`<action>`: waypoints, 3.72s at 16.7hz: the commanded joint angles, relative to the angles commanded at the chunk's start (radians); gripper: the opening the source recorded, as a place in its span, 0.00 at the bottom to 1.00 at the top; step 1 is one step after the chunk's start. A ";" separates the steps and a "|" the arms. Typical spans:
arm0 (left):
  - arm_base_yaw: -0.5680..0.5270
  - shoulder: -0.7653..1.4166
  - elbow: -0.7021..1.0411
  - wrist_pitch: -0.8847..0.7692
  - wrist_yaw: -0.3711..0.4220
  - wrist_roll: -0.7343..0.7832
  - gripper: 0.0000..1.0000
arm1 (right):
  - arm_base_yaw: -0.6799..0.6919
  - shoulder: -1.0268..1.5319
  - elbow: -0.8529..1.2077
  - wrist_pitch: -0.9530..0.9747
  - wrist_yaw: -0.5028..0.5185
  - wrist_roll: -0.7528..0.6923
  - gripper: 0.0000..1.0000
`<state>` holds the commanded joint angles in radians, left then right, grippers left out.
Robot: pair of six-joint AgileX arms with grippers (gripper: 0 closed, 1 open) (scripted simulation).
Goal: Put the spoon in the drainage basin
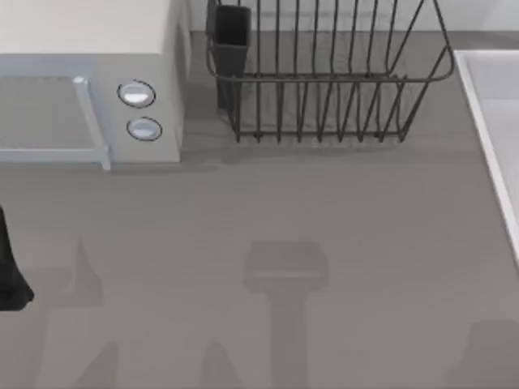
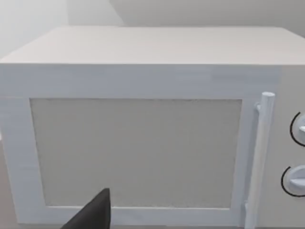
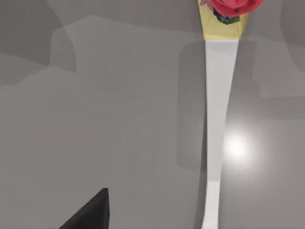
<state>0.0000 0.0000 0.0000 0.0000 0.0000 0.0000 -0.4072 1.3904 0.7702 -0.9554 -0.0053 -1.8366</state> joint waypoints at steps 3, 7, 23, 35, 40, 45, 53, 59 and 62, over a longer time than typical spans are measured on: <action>0.000 0.000 0.000 0.000 0.000 0.000 1.00 | 0.001 0.077 -0.086 0.174 0.000 0.003 1.00; 0.000 0.000 0.000 0.000 0.000 0.000 1.00 | 0.003 0.160 -0.180 0.347 0.000 0.005 1.00; 0.000 0.000 0.000 0.000 0.000 0.000 1.00 | 0.003 0.173 -0.194 0.370 0.000 0.005 0.17; 0.000 0.000 0.000 0.000 0.000 0.000 1.00 | 0.009 0.101 -0.148 0.259 0.027 0.051 0.00; 0.000 0.000 0.000 0.000 0.000 0.000 1.00 | 0.006 0.045 -0.040 0.091 0.026 0.039 0.00; 0.000 0.000 0.000 0.000 0.000 0.000 1.00 | 0.004 -0.049 0.108 -0.164 0.027 0.040 0.00; 0.000 0.000 0.000 0.000 0.000 0.000 1.00 | 0.007 -0.059 0.148 -0.206 0.027 0.045 0.00; 0.000 0.000 0.000 0.000 0.000 0.000 1.00 | 0.046 0.190 0.434 -0.303 0.029 0.063 0.00; 0.000 0.000 0.000 0.000 0.000 0.000 1.00 | 0.082 0.400 0.715 -0.382 0.031 0.090 0.00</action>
<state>0.0000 0.0000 0.0000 0.0000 0.0000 0.0000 -0.3250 1.7909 1.4852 -1.3377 0.0254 -1.7462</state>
